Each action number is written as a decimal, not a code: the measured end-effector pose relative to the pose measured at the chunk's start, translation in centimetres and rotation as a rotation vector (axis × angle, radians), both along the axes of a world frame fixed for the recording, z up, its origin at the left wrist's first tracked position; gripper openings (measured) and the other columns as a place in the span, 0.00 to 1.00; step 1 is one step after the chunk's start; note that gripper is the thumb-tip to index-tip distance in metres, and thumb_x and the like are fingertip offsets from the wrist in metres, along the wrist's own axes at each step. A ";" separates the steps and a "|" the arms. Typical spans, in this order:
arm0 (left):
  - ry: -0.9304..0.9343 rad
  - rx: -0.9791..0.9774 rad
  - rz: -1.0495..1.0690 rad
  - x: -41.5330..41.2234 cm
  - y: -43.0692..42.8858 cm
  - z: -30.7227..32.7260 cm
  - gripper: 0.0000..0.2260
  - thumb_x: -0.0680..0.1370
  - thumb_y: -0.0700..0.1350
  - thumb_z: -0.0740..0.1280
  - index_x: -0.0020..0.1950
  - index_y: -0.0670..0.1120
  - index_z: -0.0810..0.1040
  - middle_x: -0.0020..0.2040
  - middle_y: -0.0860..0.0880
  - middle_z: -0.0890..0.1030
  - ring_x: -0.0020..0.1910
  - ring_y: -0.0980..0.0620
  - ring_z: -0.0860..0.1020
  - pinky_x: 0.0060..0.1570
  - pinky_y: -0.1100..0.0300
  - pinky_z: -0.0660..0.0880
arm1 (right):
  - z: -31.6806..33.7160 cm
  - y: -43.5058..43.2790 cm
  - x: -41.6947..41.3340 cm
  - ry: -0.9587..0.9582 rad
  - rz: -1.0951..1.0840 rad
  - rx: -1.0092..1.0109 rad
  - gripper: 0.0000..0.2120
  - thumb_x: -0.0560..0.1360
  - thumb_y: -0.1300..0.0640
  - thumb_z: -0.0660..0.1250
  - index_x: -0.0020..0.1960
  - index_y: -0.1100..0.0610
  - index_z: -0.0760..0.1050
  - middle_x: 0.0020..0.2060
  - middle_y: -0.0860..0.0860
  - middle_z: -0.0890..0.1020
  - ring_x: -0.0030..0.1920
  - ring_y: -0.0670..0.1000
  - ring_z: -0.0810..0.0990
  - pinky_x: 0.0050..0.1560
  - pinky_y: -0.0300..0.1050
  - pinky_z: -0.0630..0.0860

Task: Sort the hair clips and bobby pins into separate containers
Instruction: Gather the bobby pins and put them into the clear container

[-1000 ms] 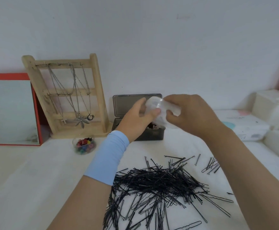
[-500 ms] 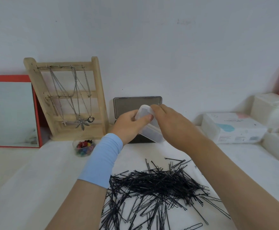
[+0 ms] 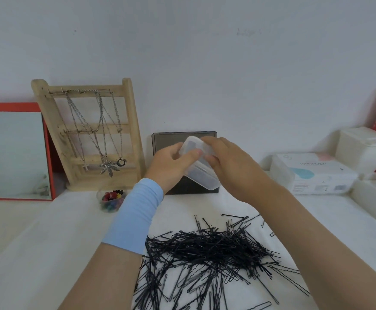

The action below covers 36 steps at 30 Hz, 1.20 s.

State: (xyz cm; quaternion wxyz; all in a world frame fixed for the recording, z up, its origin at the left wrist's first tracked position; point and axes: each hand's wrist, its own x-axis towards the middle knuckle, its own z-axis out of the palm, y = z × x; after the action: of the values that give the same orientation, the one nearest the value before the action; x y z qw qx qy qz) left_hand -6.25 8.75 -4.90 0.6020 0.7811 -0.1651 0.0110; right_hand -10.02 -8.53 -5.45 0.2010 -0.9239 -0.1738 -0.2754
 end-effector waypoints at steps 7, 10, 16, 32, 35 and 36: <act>0.003 0.041 -0.083 -0.4 -0.1 0.0 0.07 0.76 0.53 0.71 0.53 0.55 0.84 0.47 0.55 0.86 0.50 0.52 0.83 0.60 0.48 0.78 | 0.7 -0.2 -0.3 -0.038 -0.178 -0.215 0.11 0.84 0.57 0.53 0.61 0.58 0.69 0.45 0.56 0.80 0.40 0.61 0.77 0.40 0.52 0.72; -0.041 0.026 -0.133 -0.7 0.2 0.3 0.08 0.77 0.50 0.70 0.55 0.56 0.83 0.49 0.55 0.86 0.51 0.55 0.83 0.60 0.52 0.78 | 1.3 -1.3 -0.2 0.007 -0.173 -0.114 0.10 0.84 0.55 0.52 0.59 0.55 0.70 0.43 0.54 0.81 0.41 0.59 0.79 0.43 0.54 0.76; 0.007 -0.042 -0.257 -0.2 1.0 0.2 0.29 0.75 0.43 0.74 0.73 0.55 0.68 0.60 0.53 0.81 0.59 0.58 0.80 0.59 0.59 0.76 | 1.3 -3.9 0.1 -0.153 -0.325 0.314 0.13 0.78 0.52 0.66 0.61 0.47 0.69 0.51 0.42 0.77 0.45 0.45 0.77 0.43 0.45 0.71; 0.011 -0.008 -0.279 -0.1 -1.9 -0.8 0.32 0.77 0.47 0.70 0.78 0.56 0.61 0.76 0.58 0.66 0.73 0.59 0.65 0.72 0.57 0.62 | 2.3 -6.0 -0.6 0.487 -0.096 0.652 0.33 0.75 0.58 0.71 0.77 0.51 0.63 0.67 0.45 0.73 0.49 0.48 0.82 0.42 0.38 0.80; 0.004 0.164 -0.242 0.4 -4.1 -0.3 0.26 0.81 0.52 0.65 0.78 0.54 0.63 0.74 0.56 0.67 0.70 0.58 0.67 0.66 0.63 0.62 | 2.0 -7.6 -0.6 0.483 -0.153 0.572 0.38 0.71 0.59 0.71 0.78 0.50 0.61 0.57 0.47 0.77 0.51 0.47 0.80 0.49 0.43 0.77; -0.013 0.217 -0.220 0.7 -4.9 -0.4 0.26 0.80 0.50 0.67 0.77 0.53 0.64 0.73 0.55 0.68 0.68 0.57 0.69 0.65 0.63 0.64 | 1.9 -8.1 -0.5 0.493 -0.185 0.529 0.39 0.71 0.59 0.71 0.78 0.50 0.60 0.58 0.48 0.75 0.52 0.47 0.79 0.52 0.45 0.77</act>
State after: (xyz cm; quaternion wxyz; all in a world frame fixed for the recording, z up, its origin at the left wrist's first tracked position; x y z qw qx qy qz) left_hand -5.59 3.84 -5.31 0.5107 0.8186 -0.2538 -0.0678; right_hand -10.56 -16.62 -3.52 0.4430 -0.8903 0.0412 -0.0971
